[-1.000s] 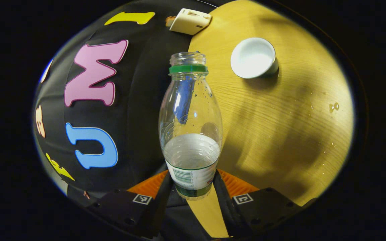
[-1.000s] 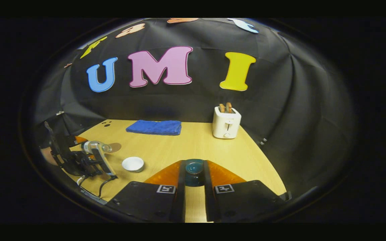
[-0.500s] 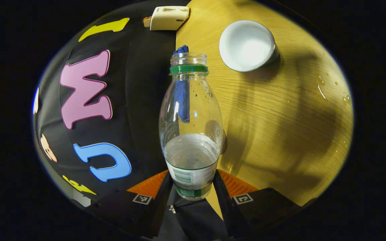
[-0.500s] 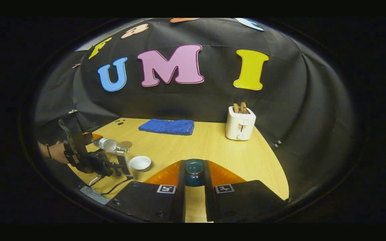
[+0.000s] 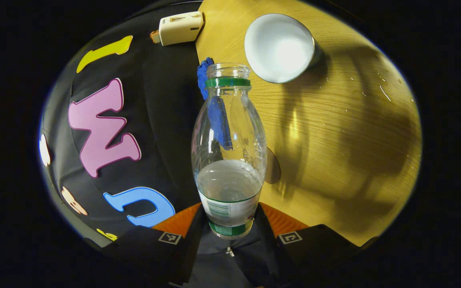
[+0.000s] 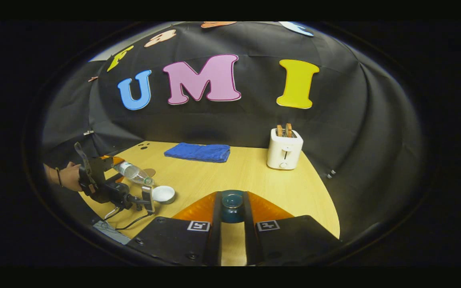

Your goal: Open the teacup lid with one hand, grasp the water bottle and pour water into the teacup with the other hand; after pouring, place the water bottle on the coaster and then close the teacup lid.

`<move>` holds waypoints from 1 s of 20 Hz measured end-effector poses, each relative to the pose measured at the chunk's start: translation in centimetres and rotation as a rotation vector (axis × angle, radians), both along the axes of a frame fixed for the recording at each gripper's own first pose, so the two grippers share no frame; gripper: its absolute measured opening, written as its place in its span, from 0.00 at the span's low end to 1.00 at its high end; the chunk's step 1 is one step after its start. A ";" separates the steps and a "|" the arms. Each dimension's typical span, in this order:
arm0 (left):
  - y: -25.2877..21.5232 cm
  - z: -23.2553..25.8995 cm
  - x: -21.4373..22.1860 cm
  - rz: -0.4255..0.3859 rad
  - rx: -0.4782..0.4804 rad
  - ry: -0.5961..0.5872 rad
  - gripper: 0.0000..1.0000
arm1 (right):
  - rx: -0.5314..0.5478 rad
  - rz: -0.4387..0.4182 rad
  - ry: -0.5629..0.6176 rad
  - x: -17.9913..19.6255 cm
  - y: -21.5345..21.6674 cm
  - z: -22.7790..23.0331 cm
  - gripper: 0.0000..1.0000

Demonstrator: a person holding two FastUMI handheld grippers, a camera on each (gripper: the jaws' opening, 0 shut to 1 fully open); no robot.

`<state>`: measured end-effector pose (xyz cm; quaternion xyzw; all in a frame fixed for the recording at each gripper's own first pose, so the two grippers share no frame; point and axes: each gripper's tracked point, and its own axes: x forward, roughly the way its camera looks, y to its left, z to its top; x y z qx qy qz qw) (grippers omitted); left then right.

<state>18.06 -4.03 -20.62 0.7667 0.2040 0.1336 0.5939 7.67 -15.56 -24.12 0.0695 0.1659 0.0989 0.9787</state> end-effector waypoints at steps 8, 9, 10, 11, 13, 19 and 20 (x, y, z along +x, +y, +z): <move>-0.7 1.3 0.5 -0.008 0.097 -0.013 0.73 | 0.007 0.006 -0.009 -0.2 -0.1 -0.2 0.28; -0.8 1.4 0.7 -0.010 0.105 -0.015 0.73 | 0.009 0.009 -0.011 -0.2 0.0 -0.2 0.28; -0.8 1.4 0.6 -0.011 0.115 -0.017 0.73 | 0.009 0.013 -0.011 -0.2 0.0 -0.3 0.28; -0.7 1.5 0.7 -0.011 0.123 -0.020 0.73 | 0.010 0.015 -0.009 -0.1 0.0 -0.4 0.28; -1.0 1.7 0.6 -0.016 0.136 -0.024 0.73 | 0.011 0.020 -0.007 -0.1 0.3 -0.6 0.28; -1.4 2.6 1.1 -0.042 0.211 -0.029 0.73 | 0.006 0.043 -0.009 0.1 0.9 -0.7 0.28; -1.5 2.8 1.3 -0.049 0.224 -0.028 0.73 | 0.005 0.047 -0.010 0.1 0.9 -0.7 0.28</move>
